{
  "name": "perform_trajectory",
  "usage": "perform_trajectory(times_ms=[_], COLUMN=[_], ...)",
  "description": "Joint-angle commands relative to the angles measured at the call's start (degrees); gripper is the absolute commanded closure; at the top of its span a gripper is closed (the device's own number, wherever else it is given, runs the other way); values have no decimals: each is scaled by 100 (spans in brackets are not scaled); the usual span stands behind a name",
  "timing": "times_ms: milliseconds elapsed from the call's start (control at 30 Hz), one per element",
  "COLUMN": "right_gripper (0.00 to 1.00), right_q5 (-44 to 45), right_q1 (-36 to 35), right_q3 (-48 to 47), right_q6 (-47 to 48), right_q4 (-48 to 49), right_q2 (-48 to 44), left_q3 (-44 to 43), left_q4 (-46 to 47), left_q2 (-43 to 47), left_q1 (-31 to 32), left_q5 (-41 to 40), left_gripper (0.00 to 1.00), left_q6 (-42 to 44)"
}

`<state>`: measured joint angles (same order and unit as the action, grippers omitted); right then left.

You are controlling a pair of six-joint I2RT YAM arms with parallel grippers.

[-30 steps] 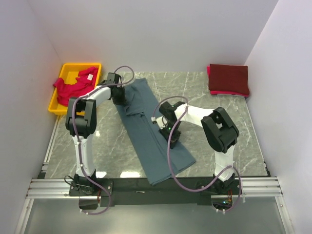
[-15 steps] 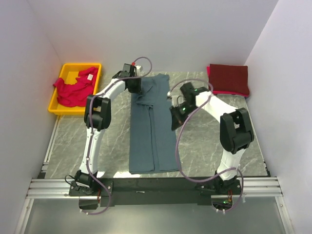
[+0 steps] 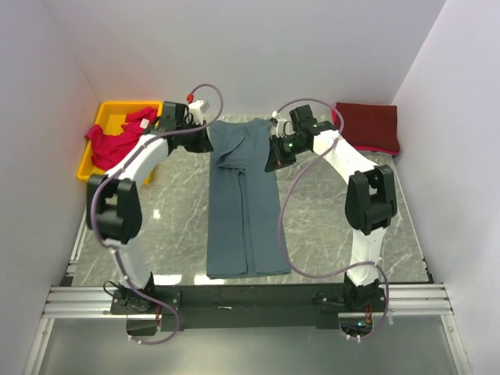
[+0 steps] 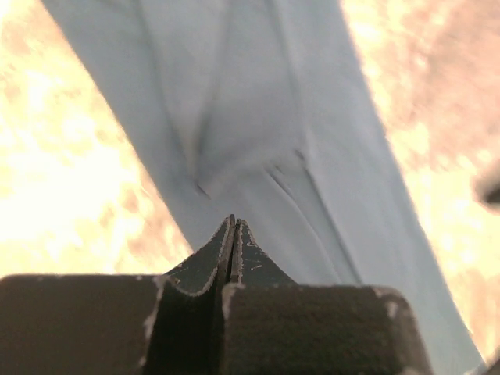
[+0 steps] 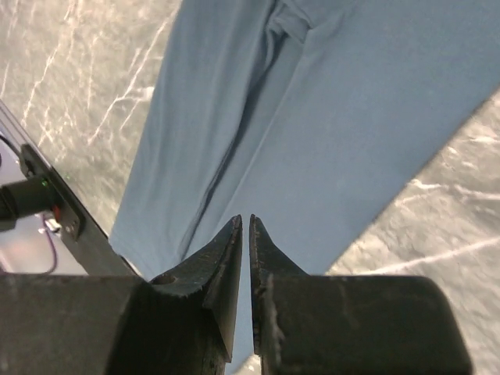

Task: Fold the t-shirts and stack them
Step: Fold the tshirt

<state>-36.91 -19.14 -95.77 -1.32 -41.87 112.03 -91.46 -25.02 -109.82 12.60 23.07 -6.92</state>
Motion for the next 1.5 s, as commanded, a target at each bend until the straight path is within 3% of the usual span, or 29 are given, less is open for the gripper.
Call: perform_trajectory(times_ms=[0,233,533,967,1300,1400,1467], right_gripper=[84,83,84,84,82,78,68], right_q5=[-159,-89,122,140,254,158,-26], right_q1=[-46,-292,-301,41,270,279,270], right_q3=[-214,101,23,-1487,-2648,-2728,-2632], right_q6=[-553,-1001,-1511,-1837,-1819,-1705,-1626], right_q4=[442,881,1576,1322,1234,1172,1111], right_q2=[371,636,1426,2850,3378,3151,2713], left_q3=[1109,1886,1456,1078,656,743,884], left_q4=[233,445,638,788,893,1059,1200], left_q2=[382,199,-786,-1489,-1745,-1439,-1087], left_q1=[67,76,41,-416,-548,-557,-566], left_q5=[593,954,1068,1209,1252,1401,1481], left_gripper=[99,99,99,99,99,91,72], left_q6=[-204,-652,-1022,-1286,-1444,-1453,-1409])
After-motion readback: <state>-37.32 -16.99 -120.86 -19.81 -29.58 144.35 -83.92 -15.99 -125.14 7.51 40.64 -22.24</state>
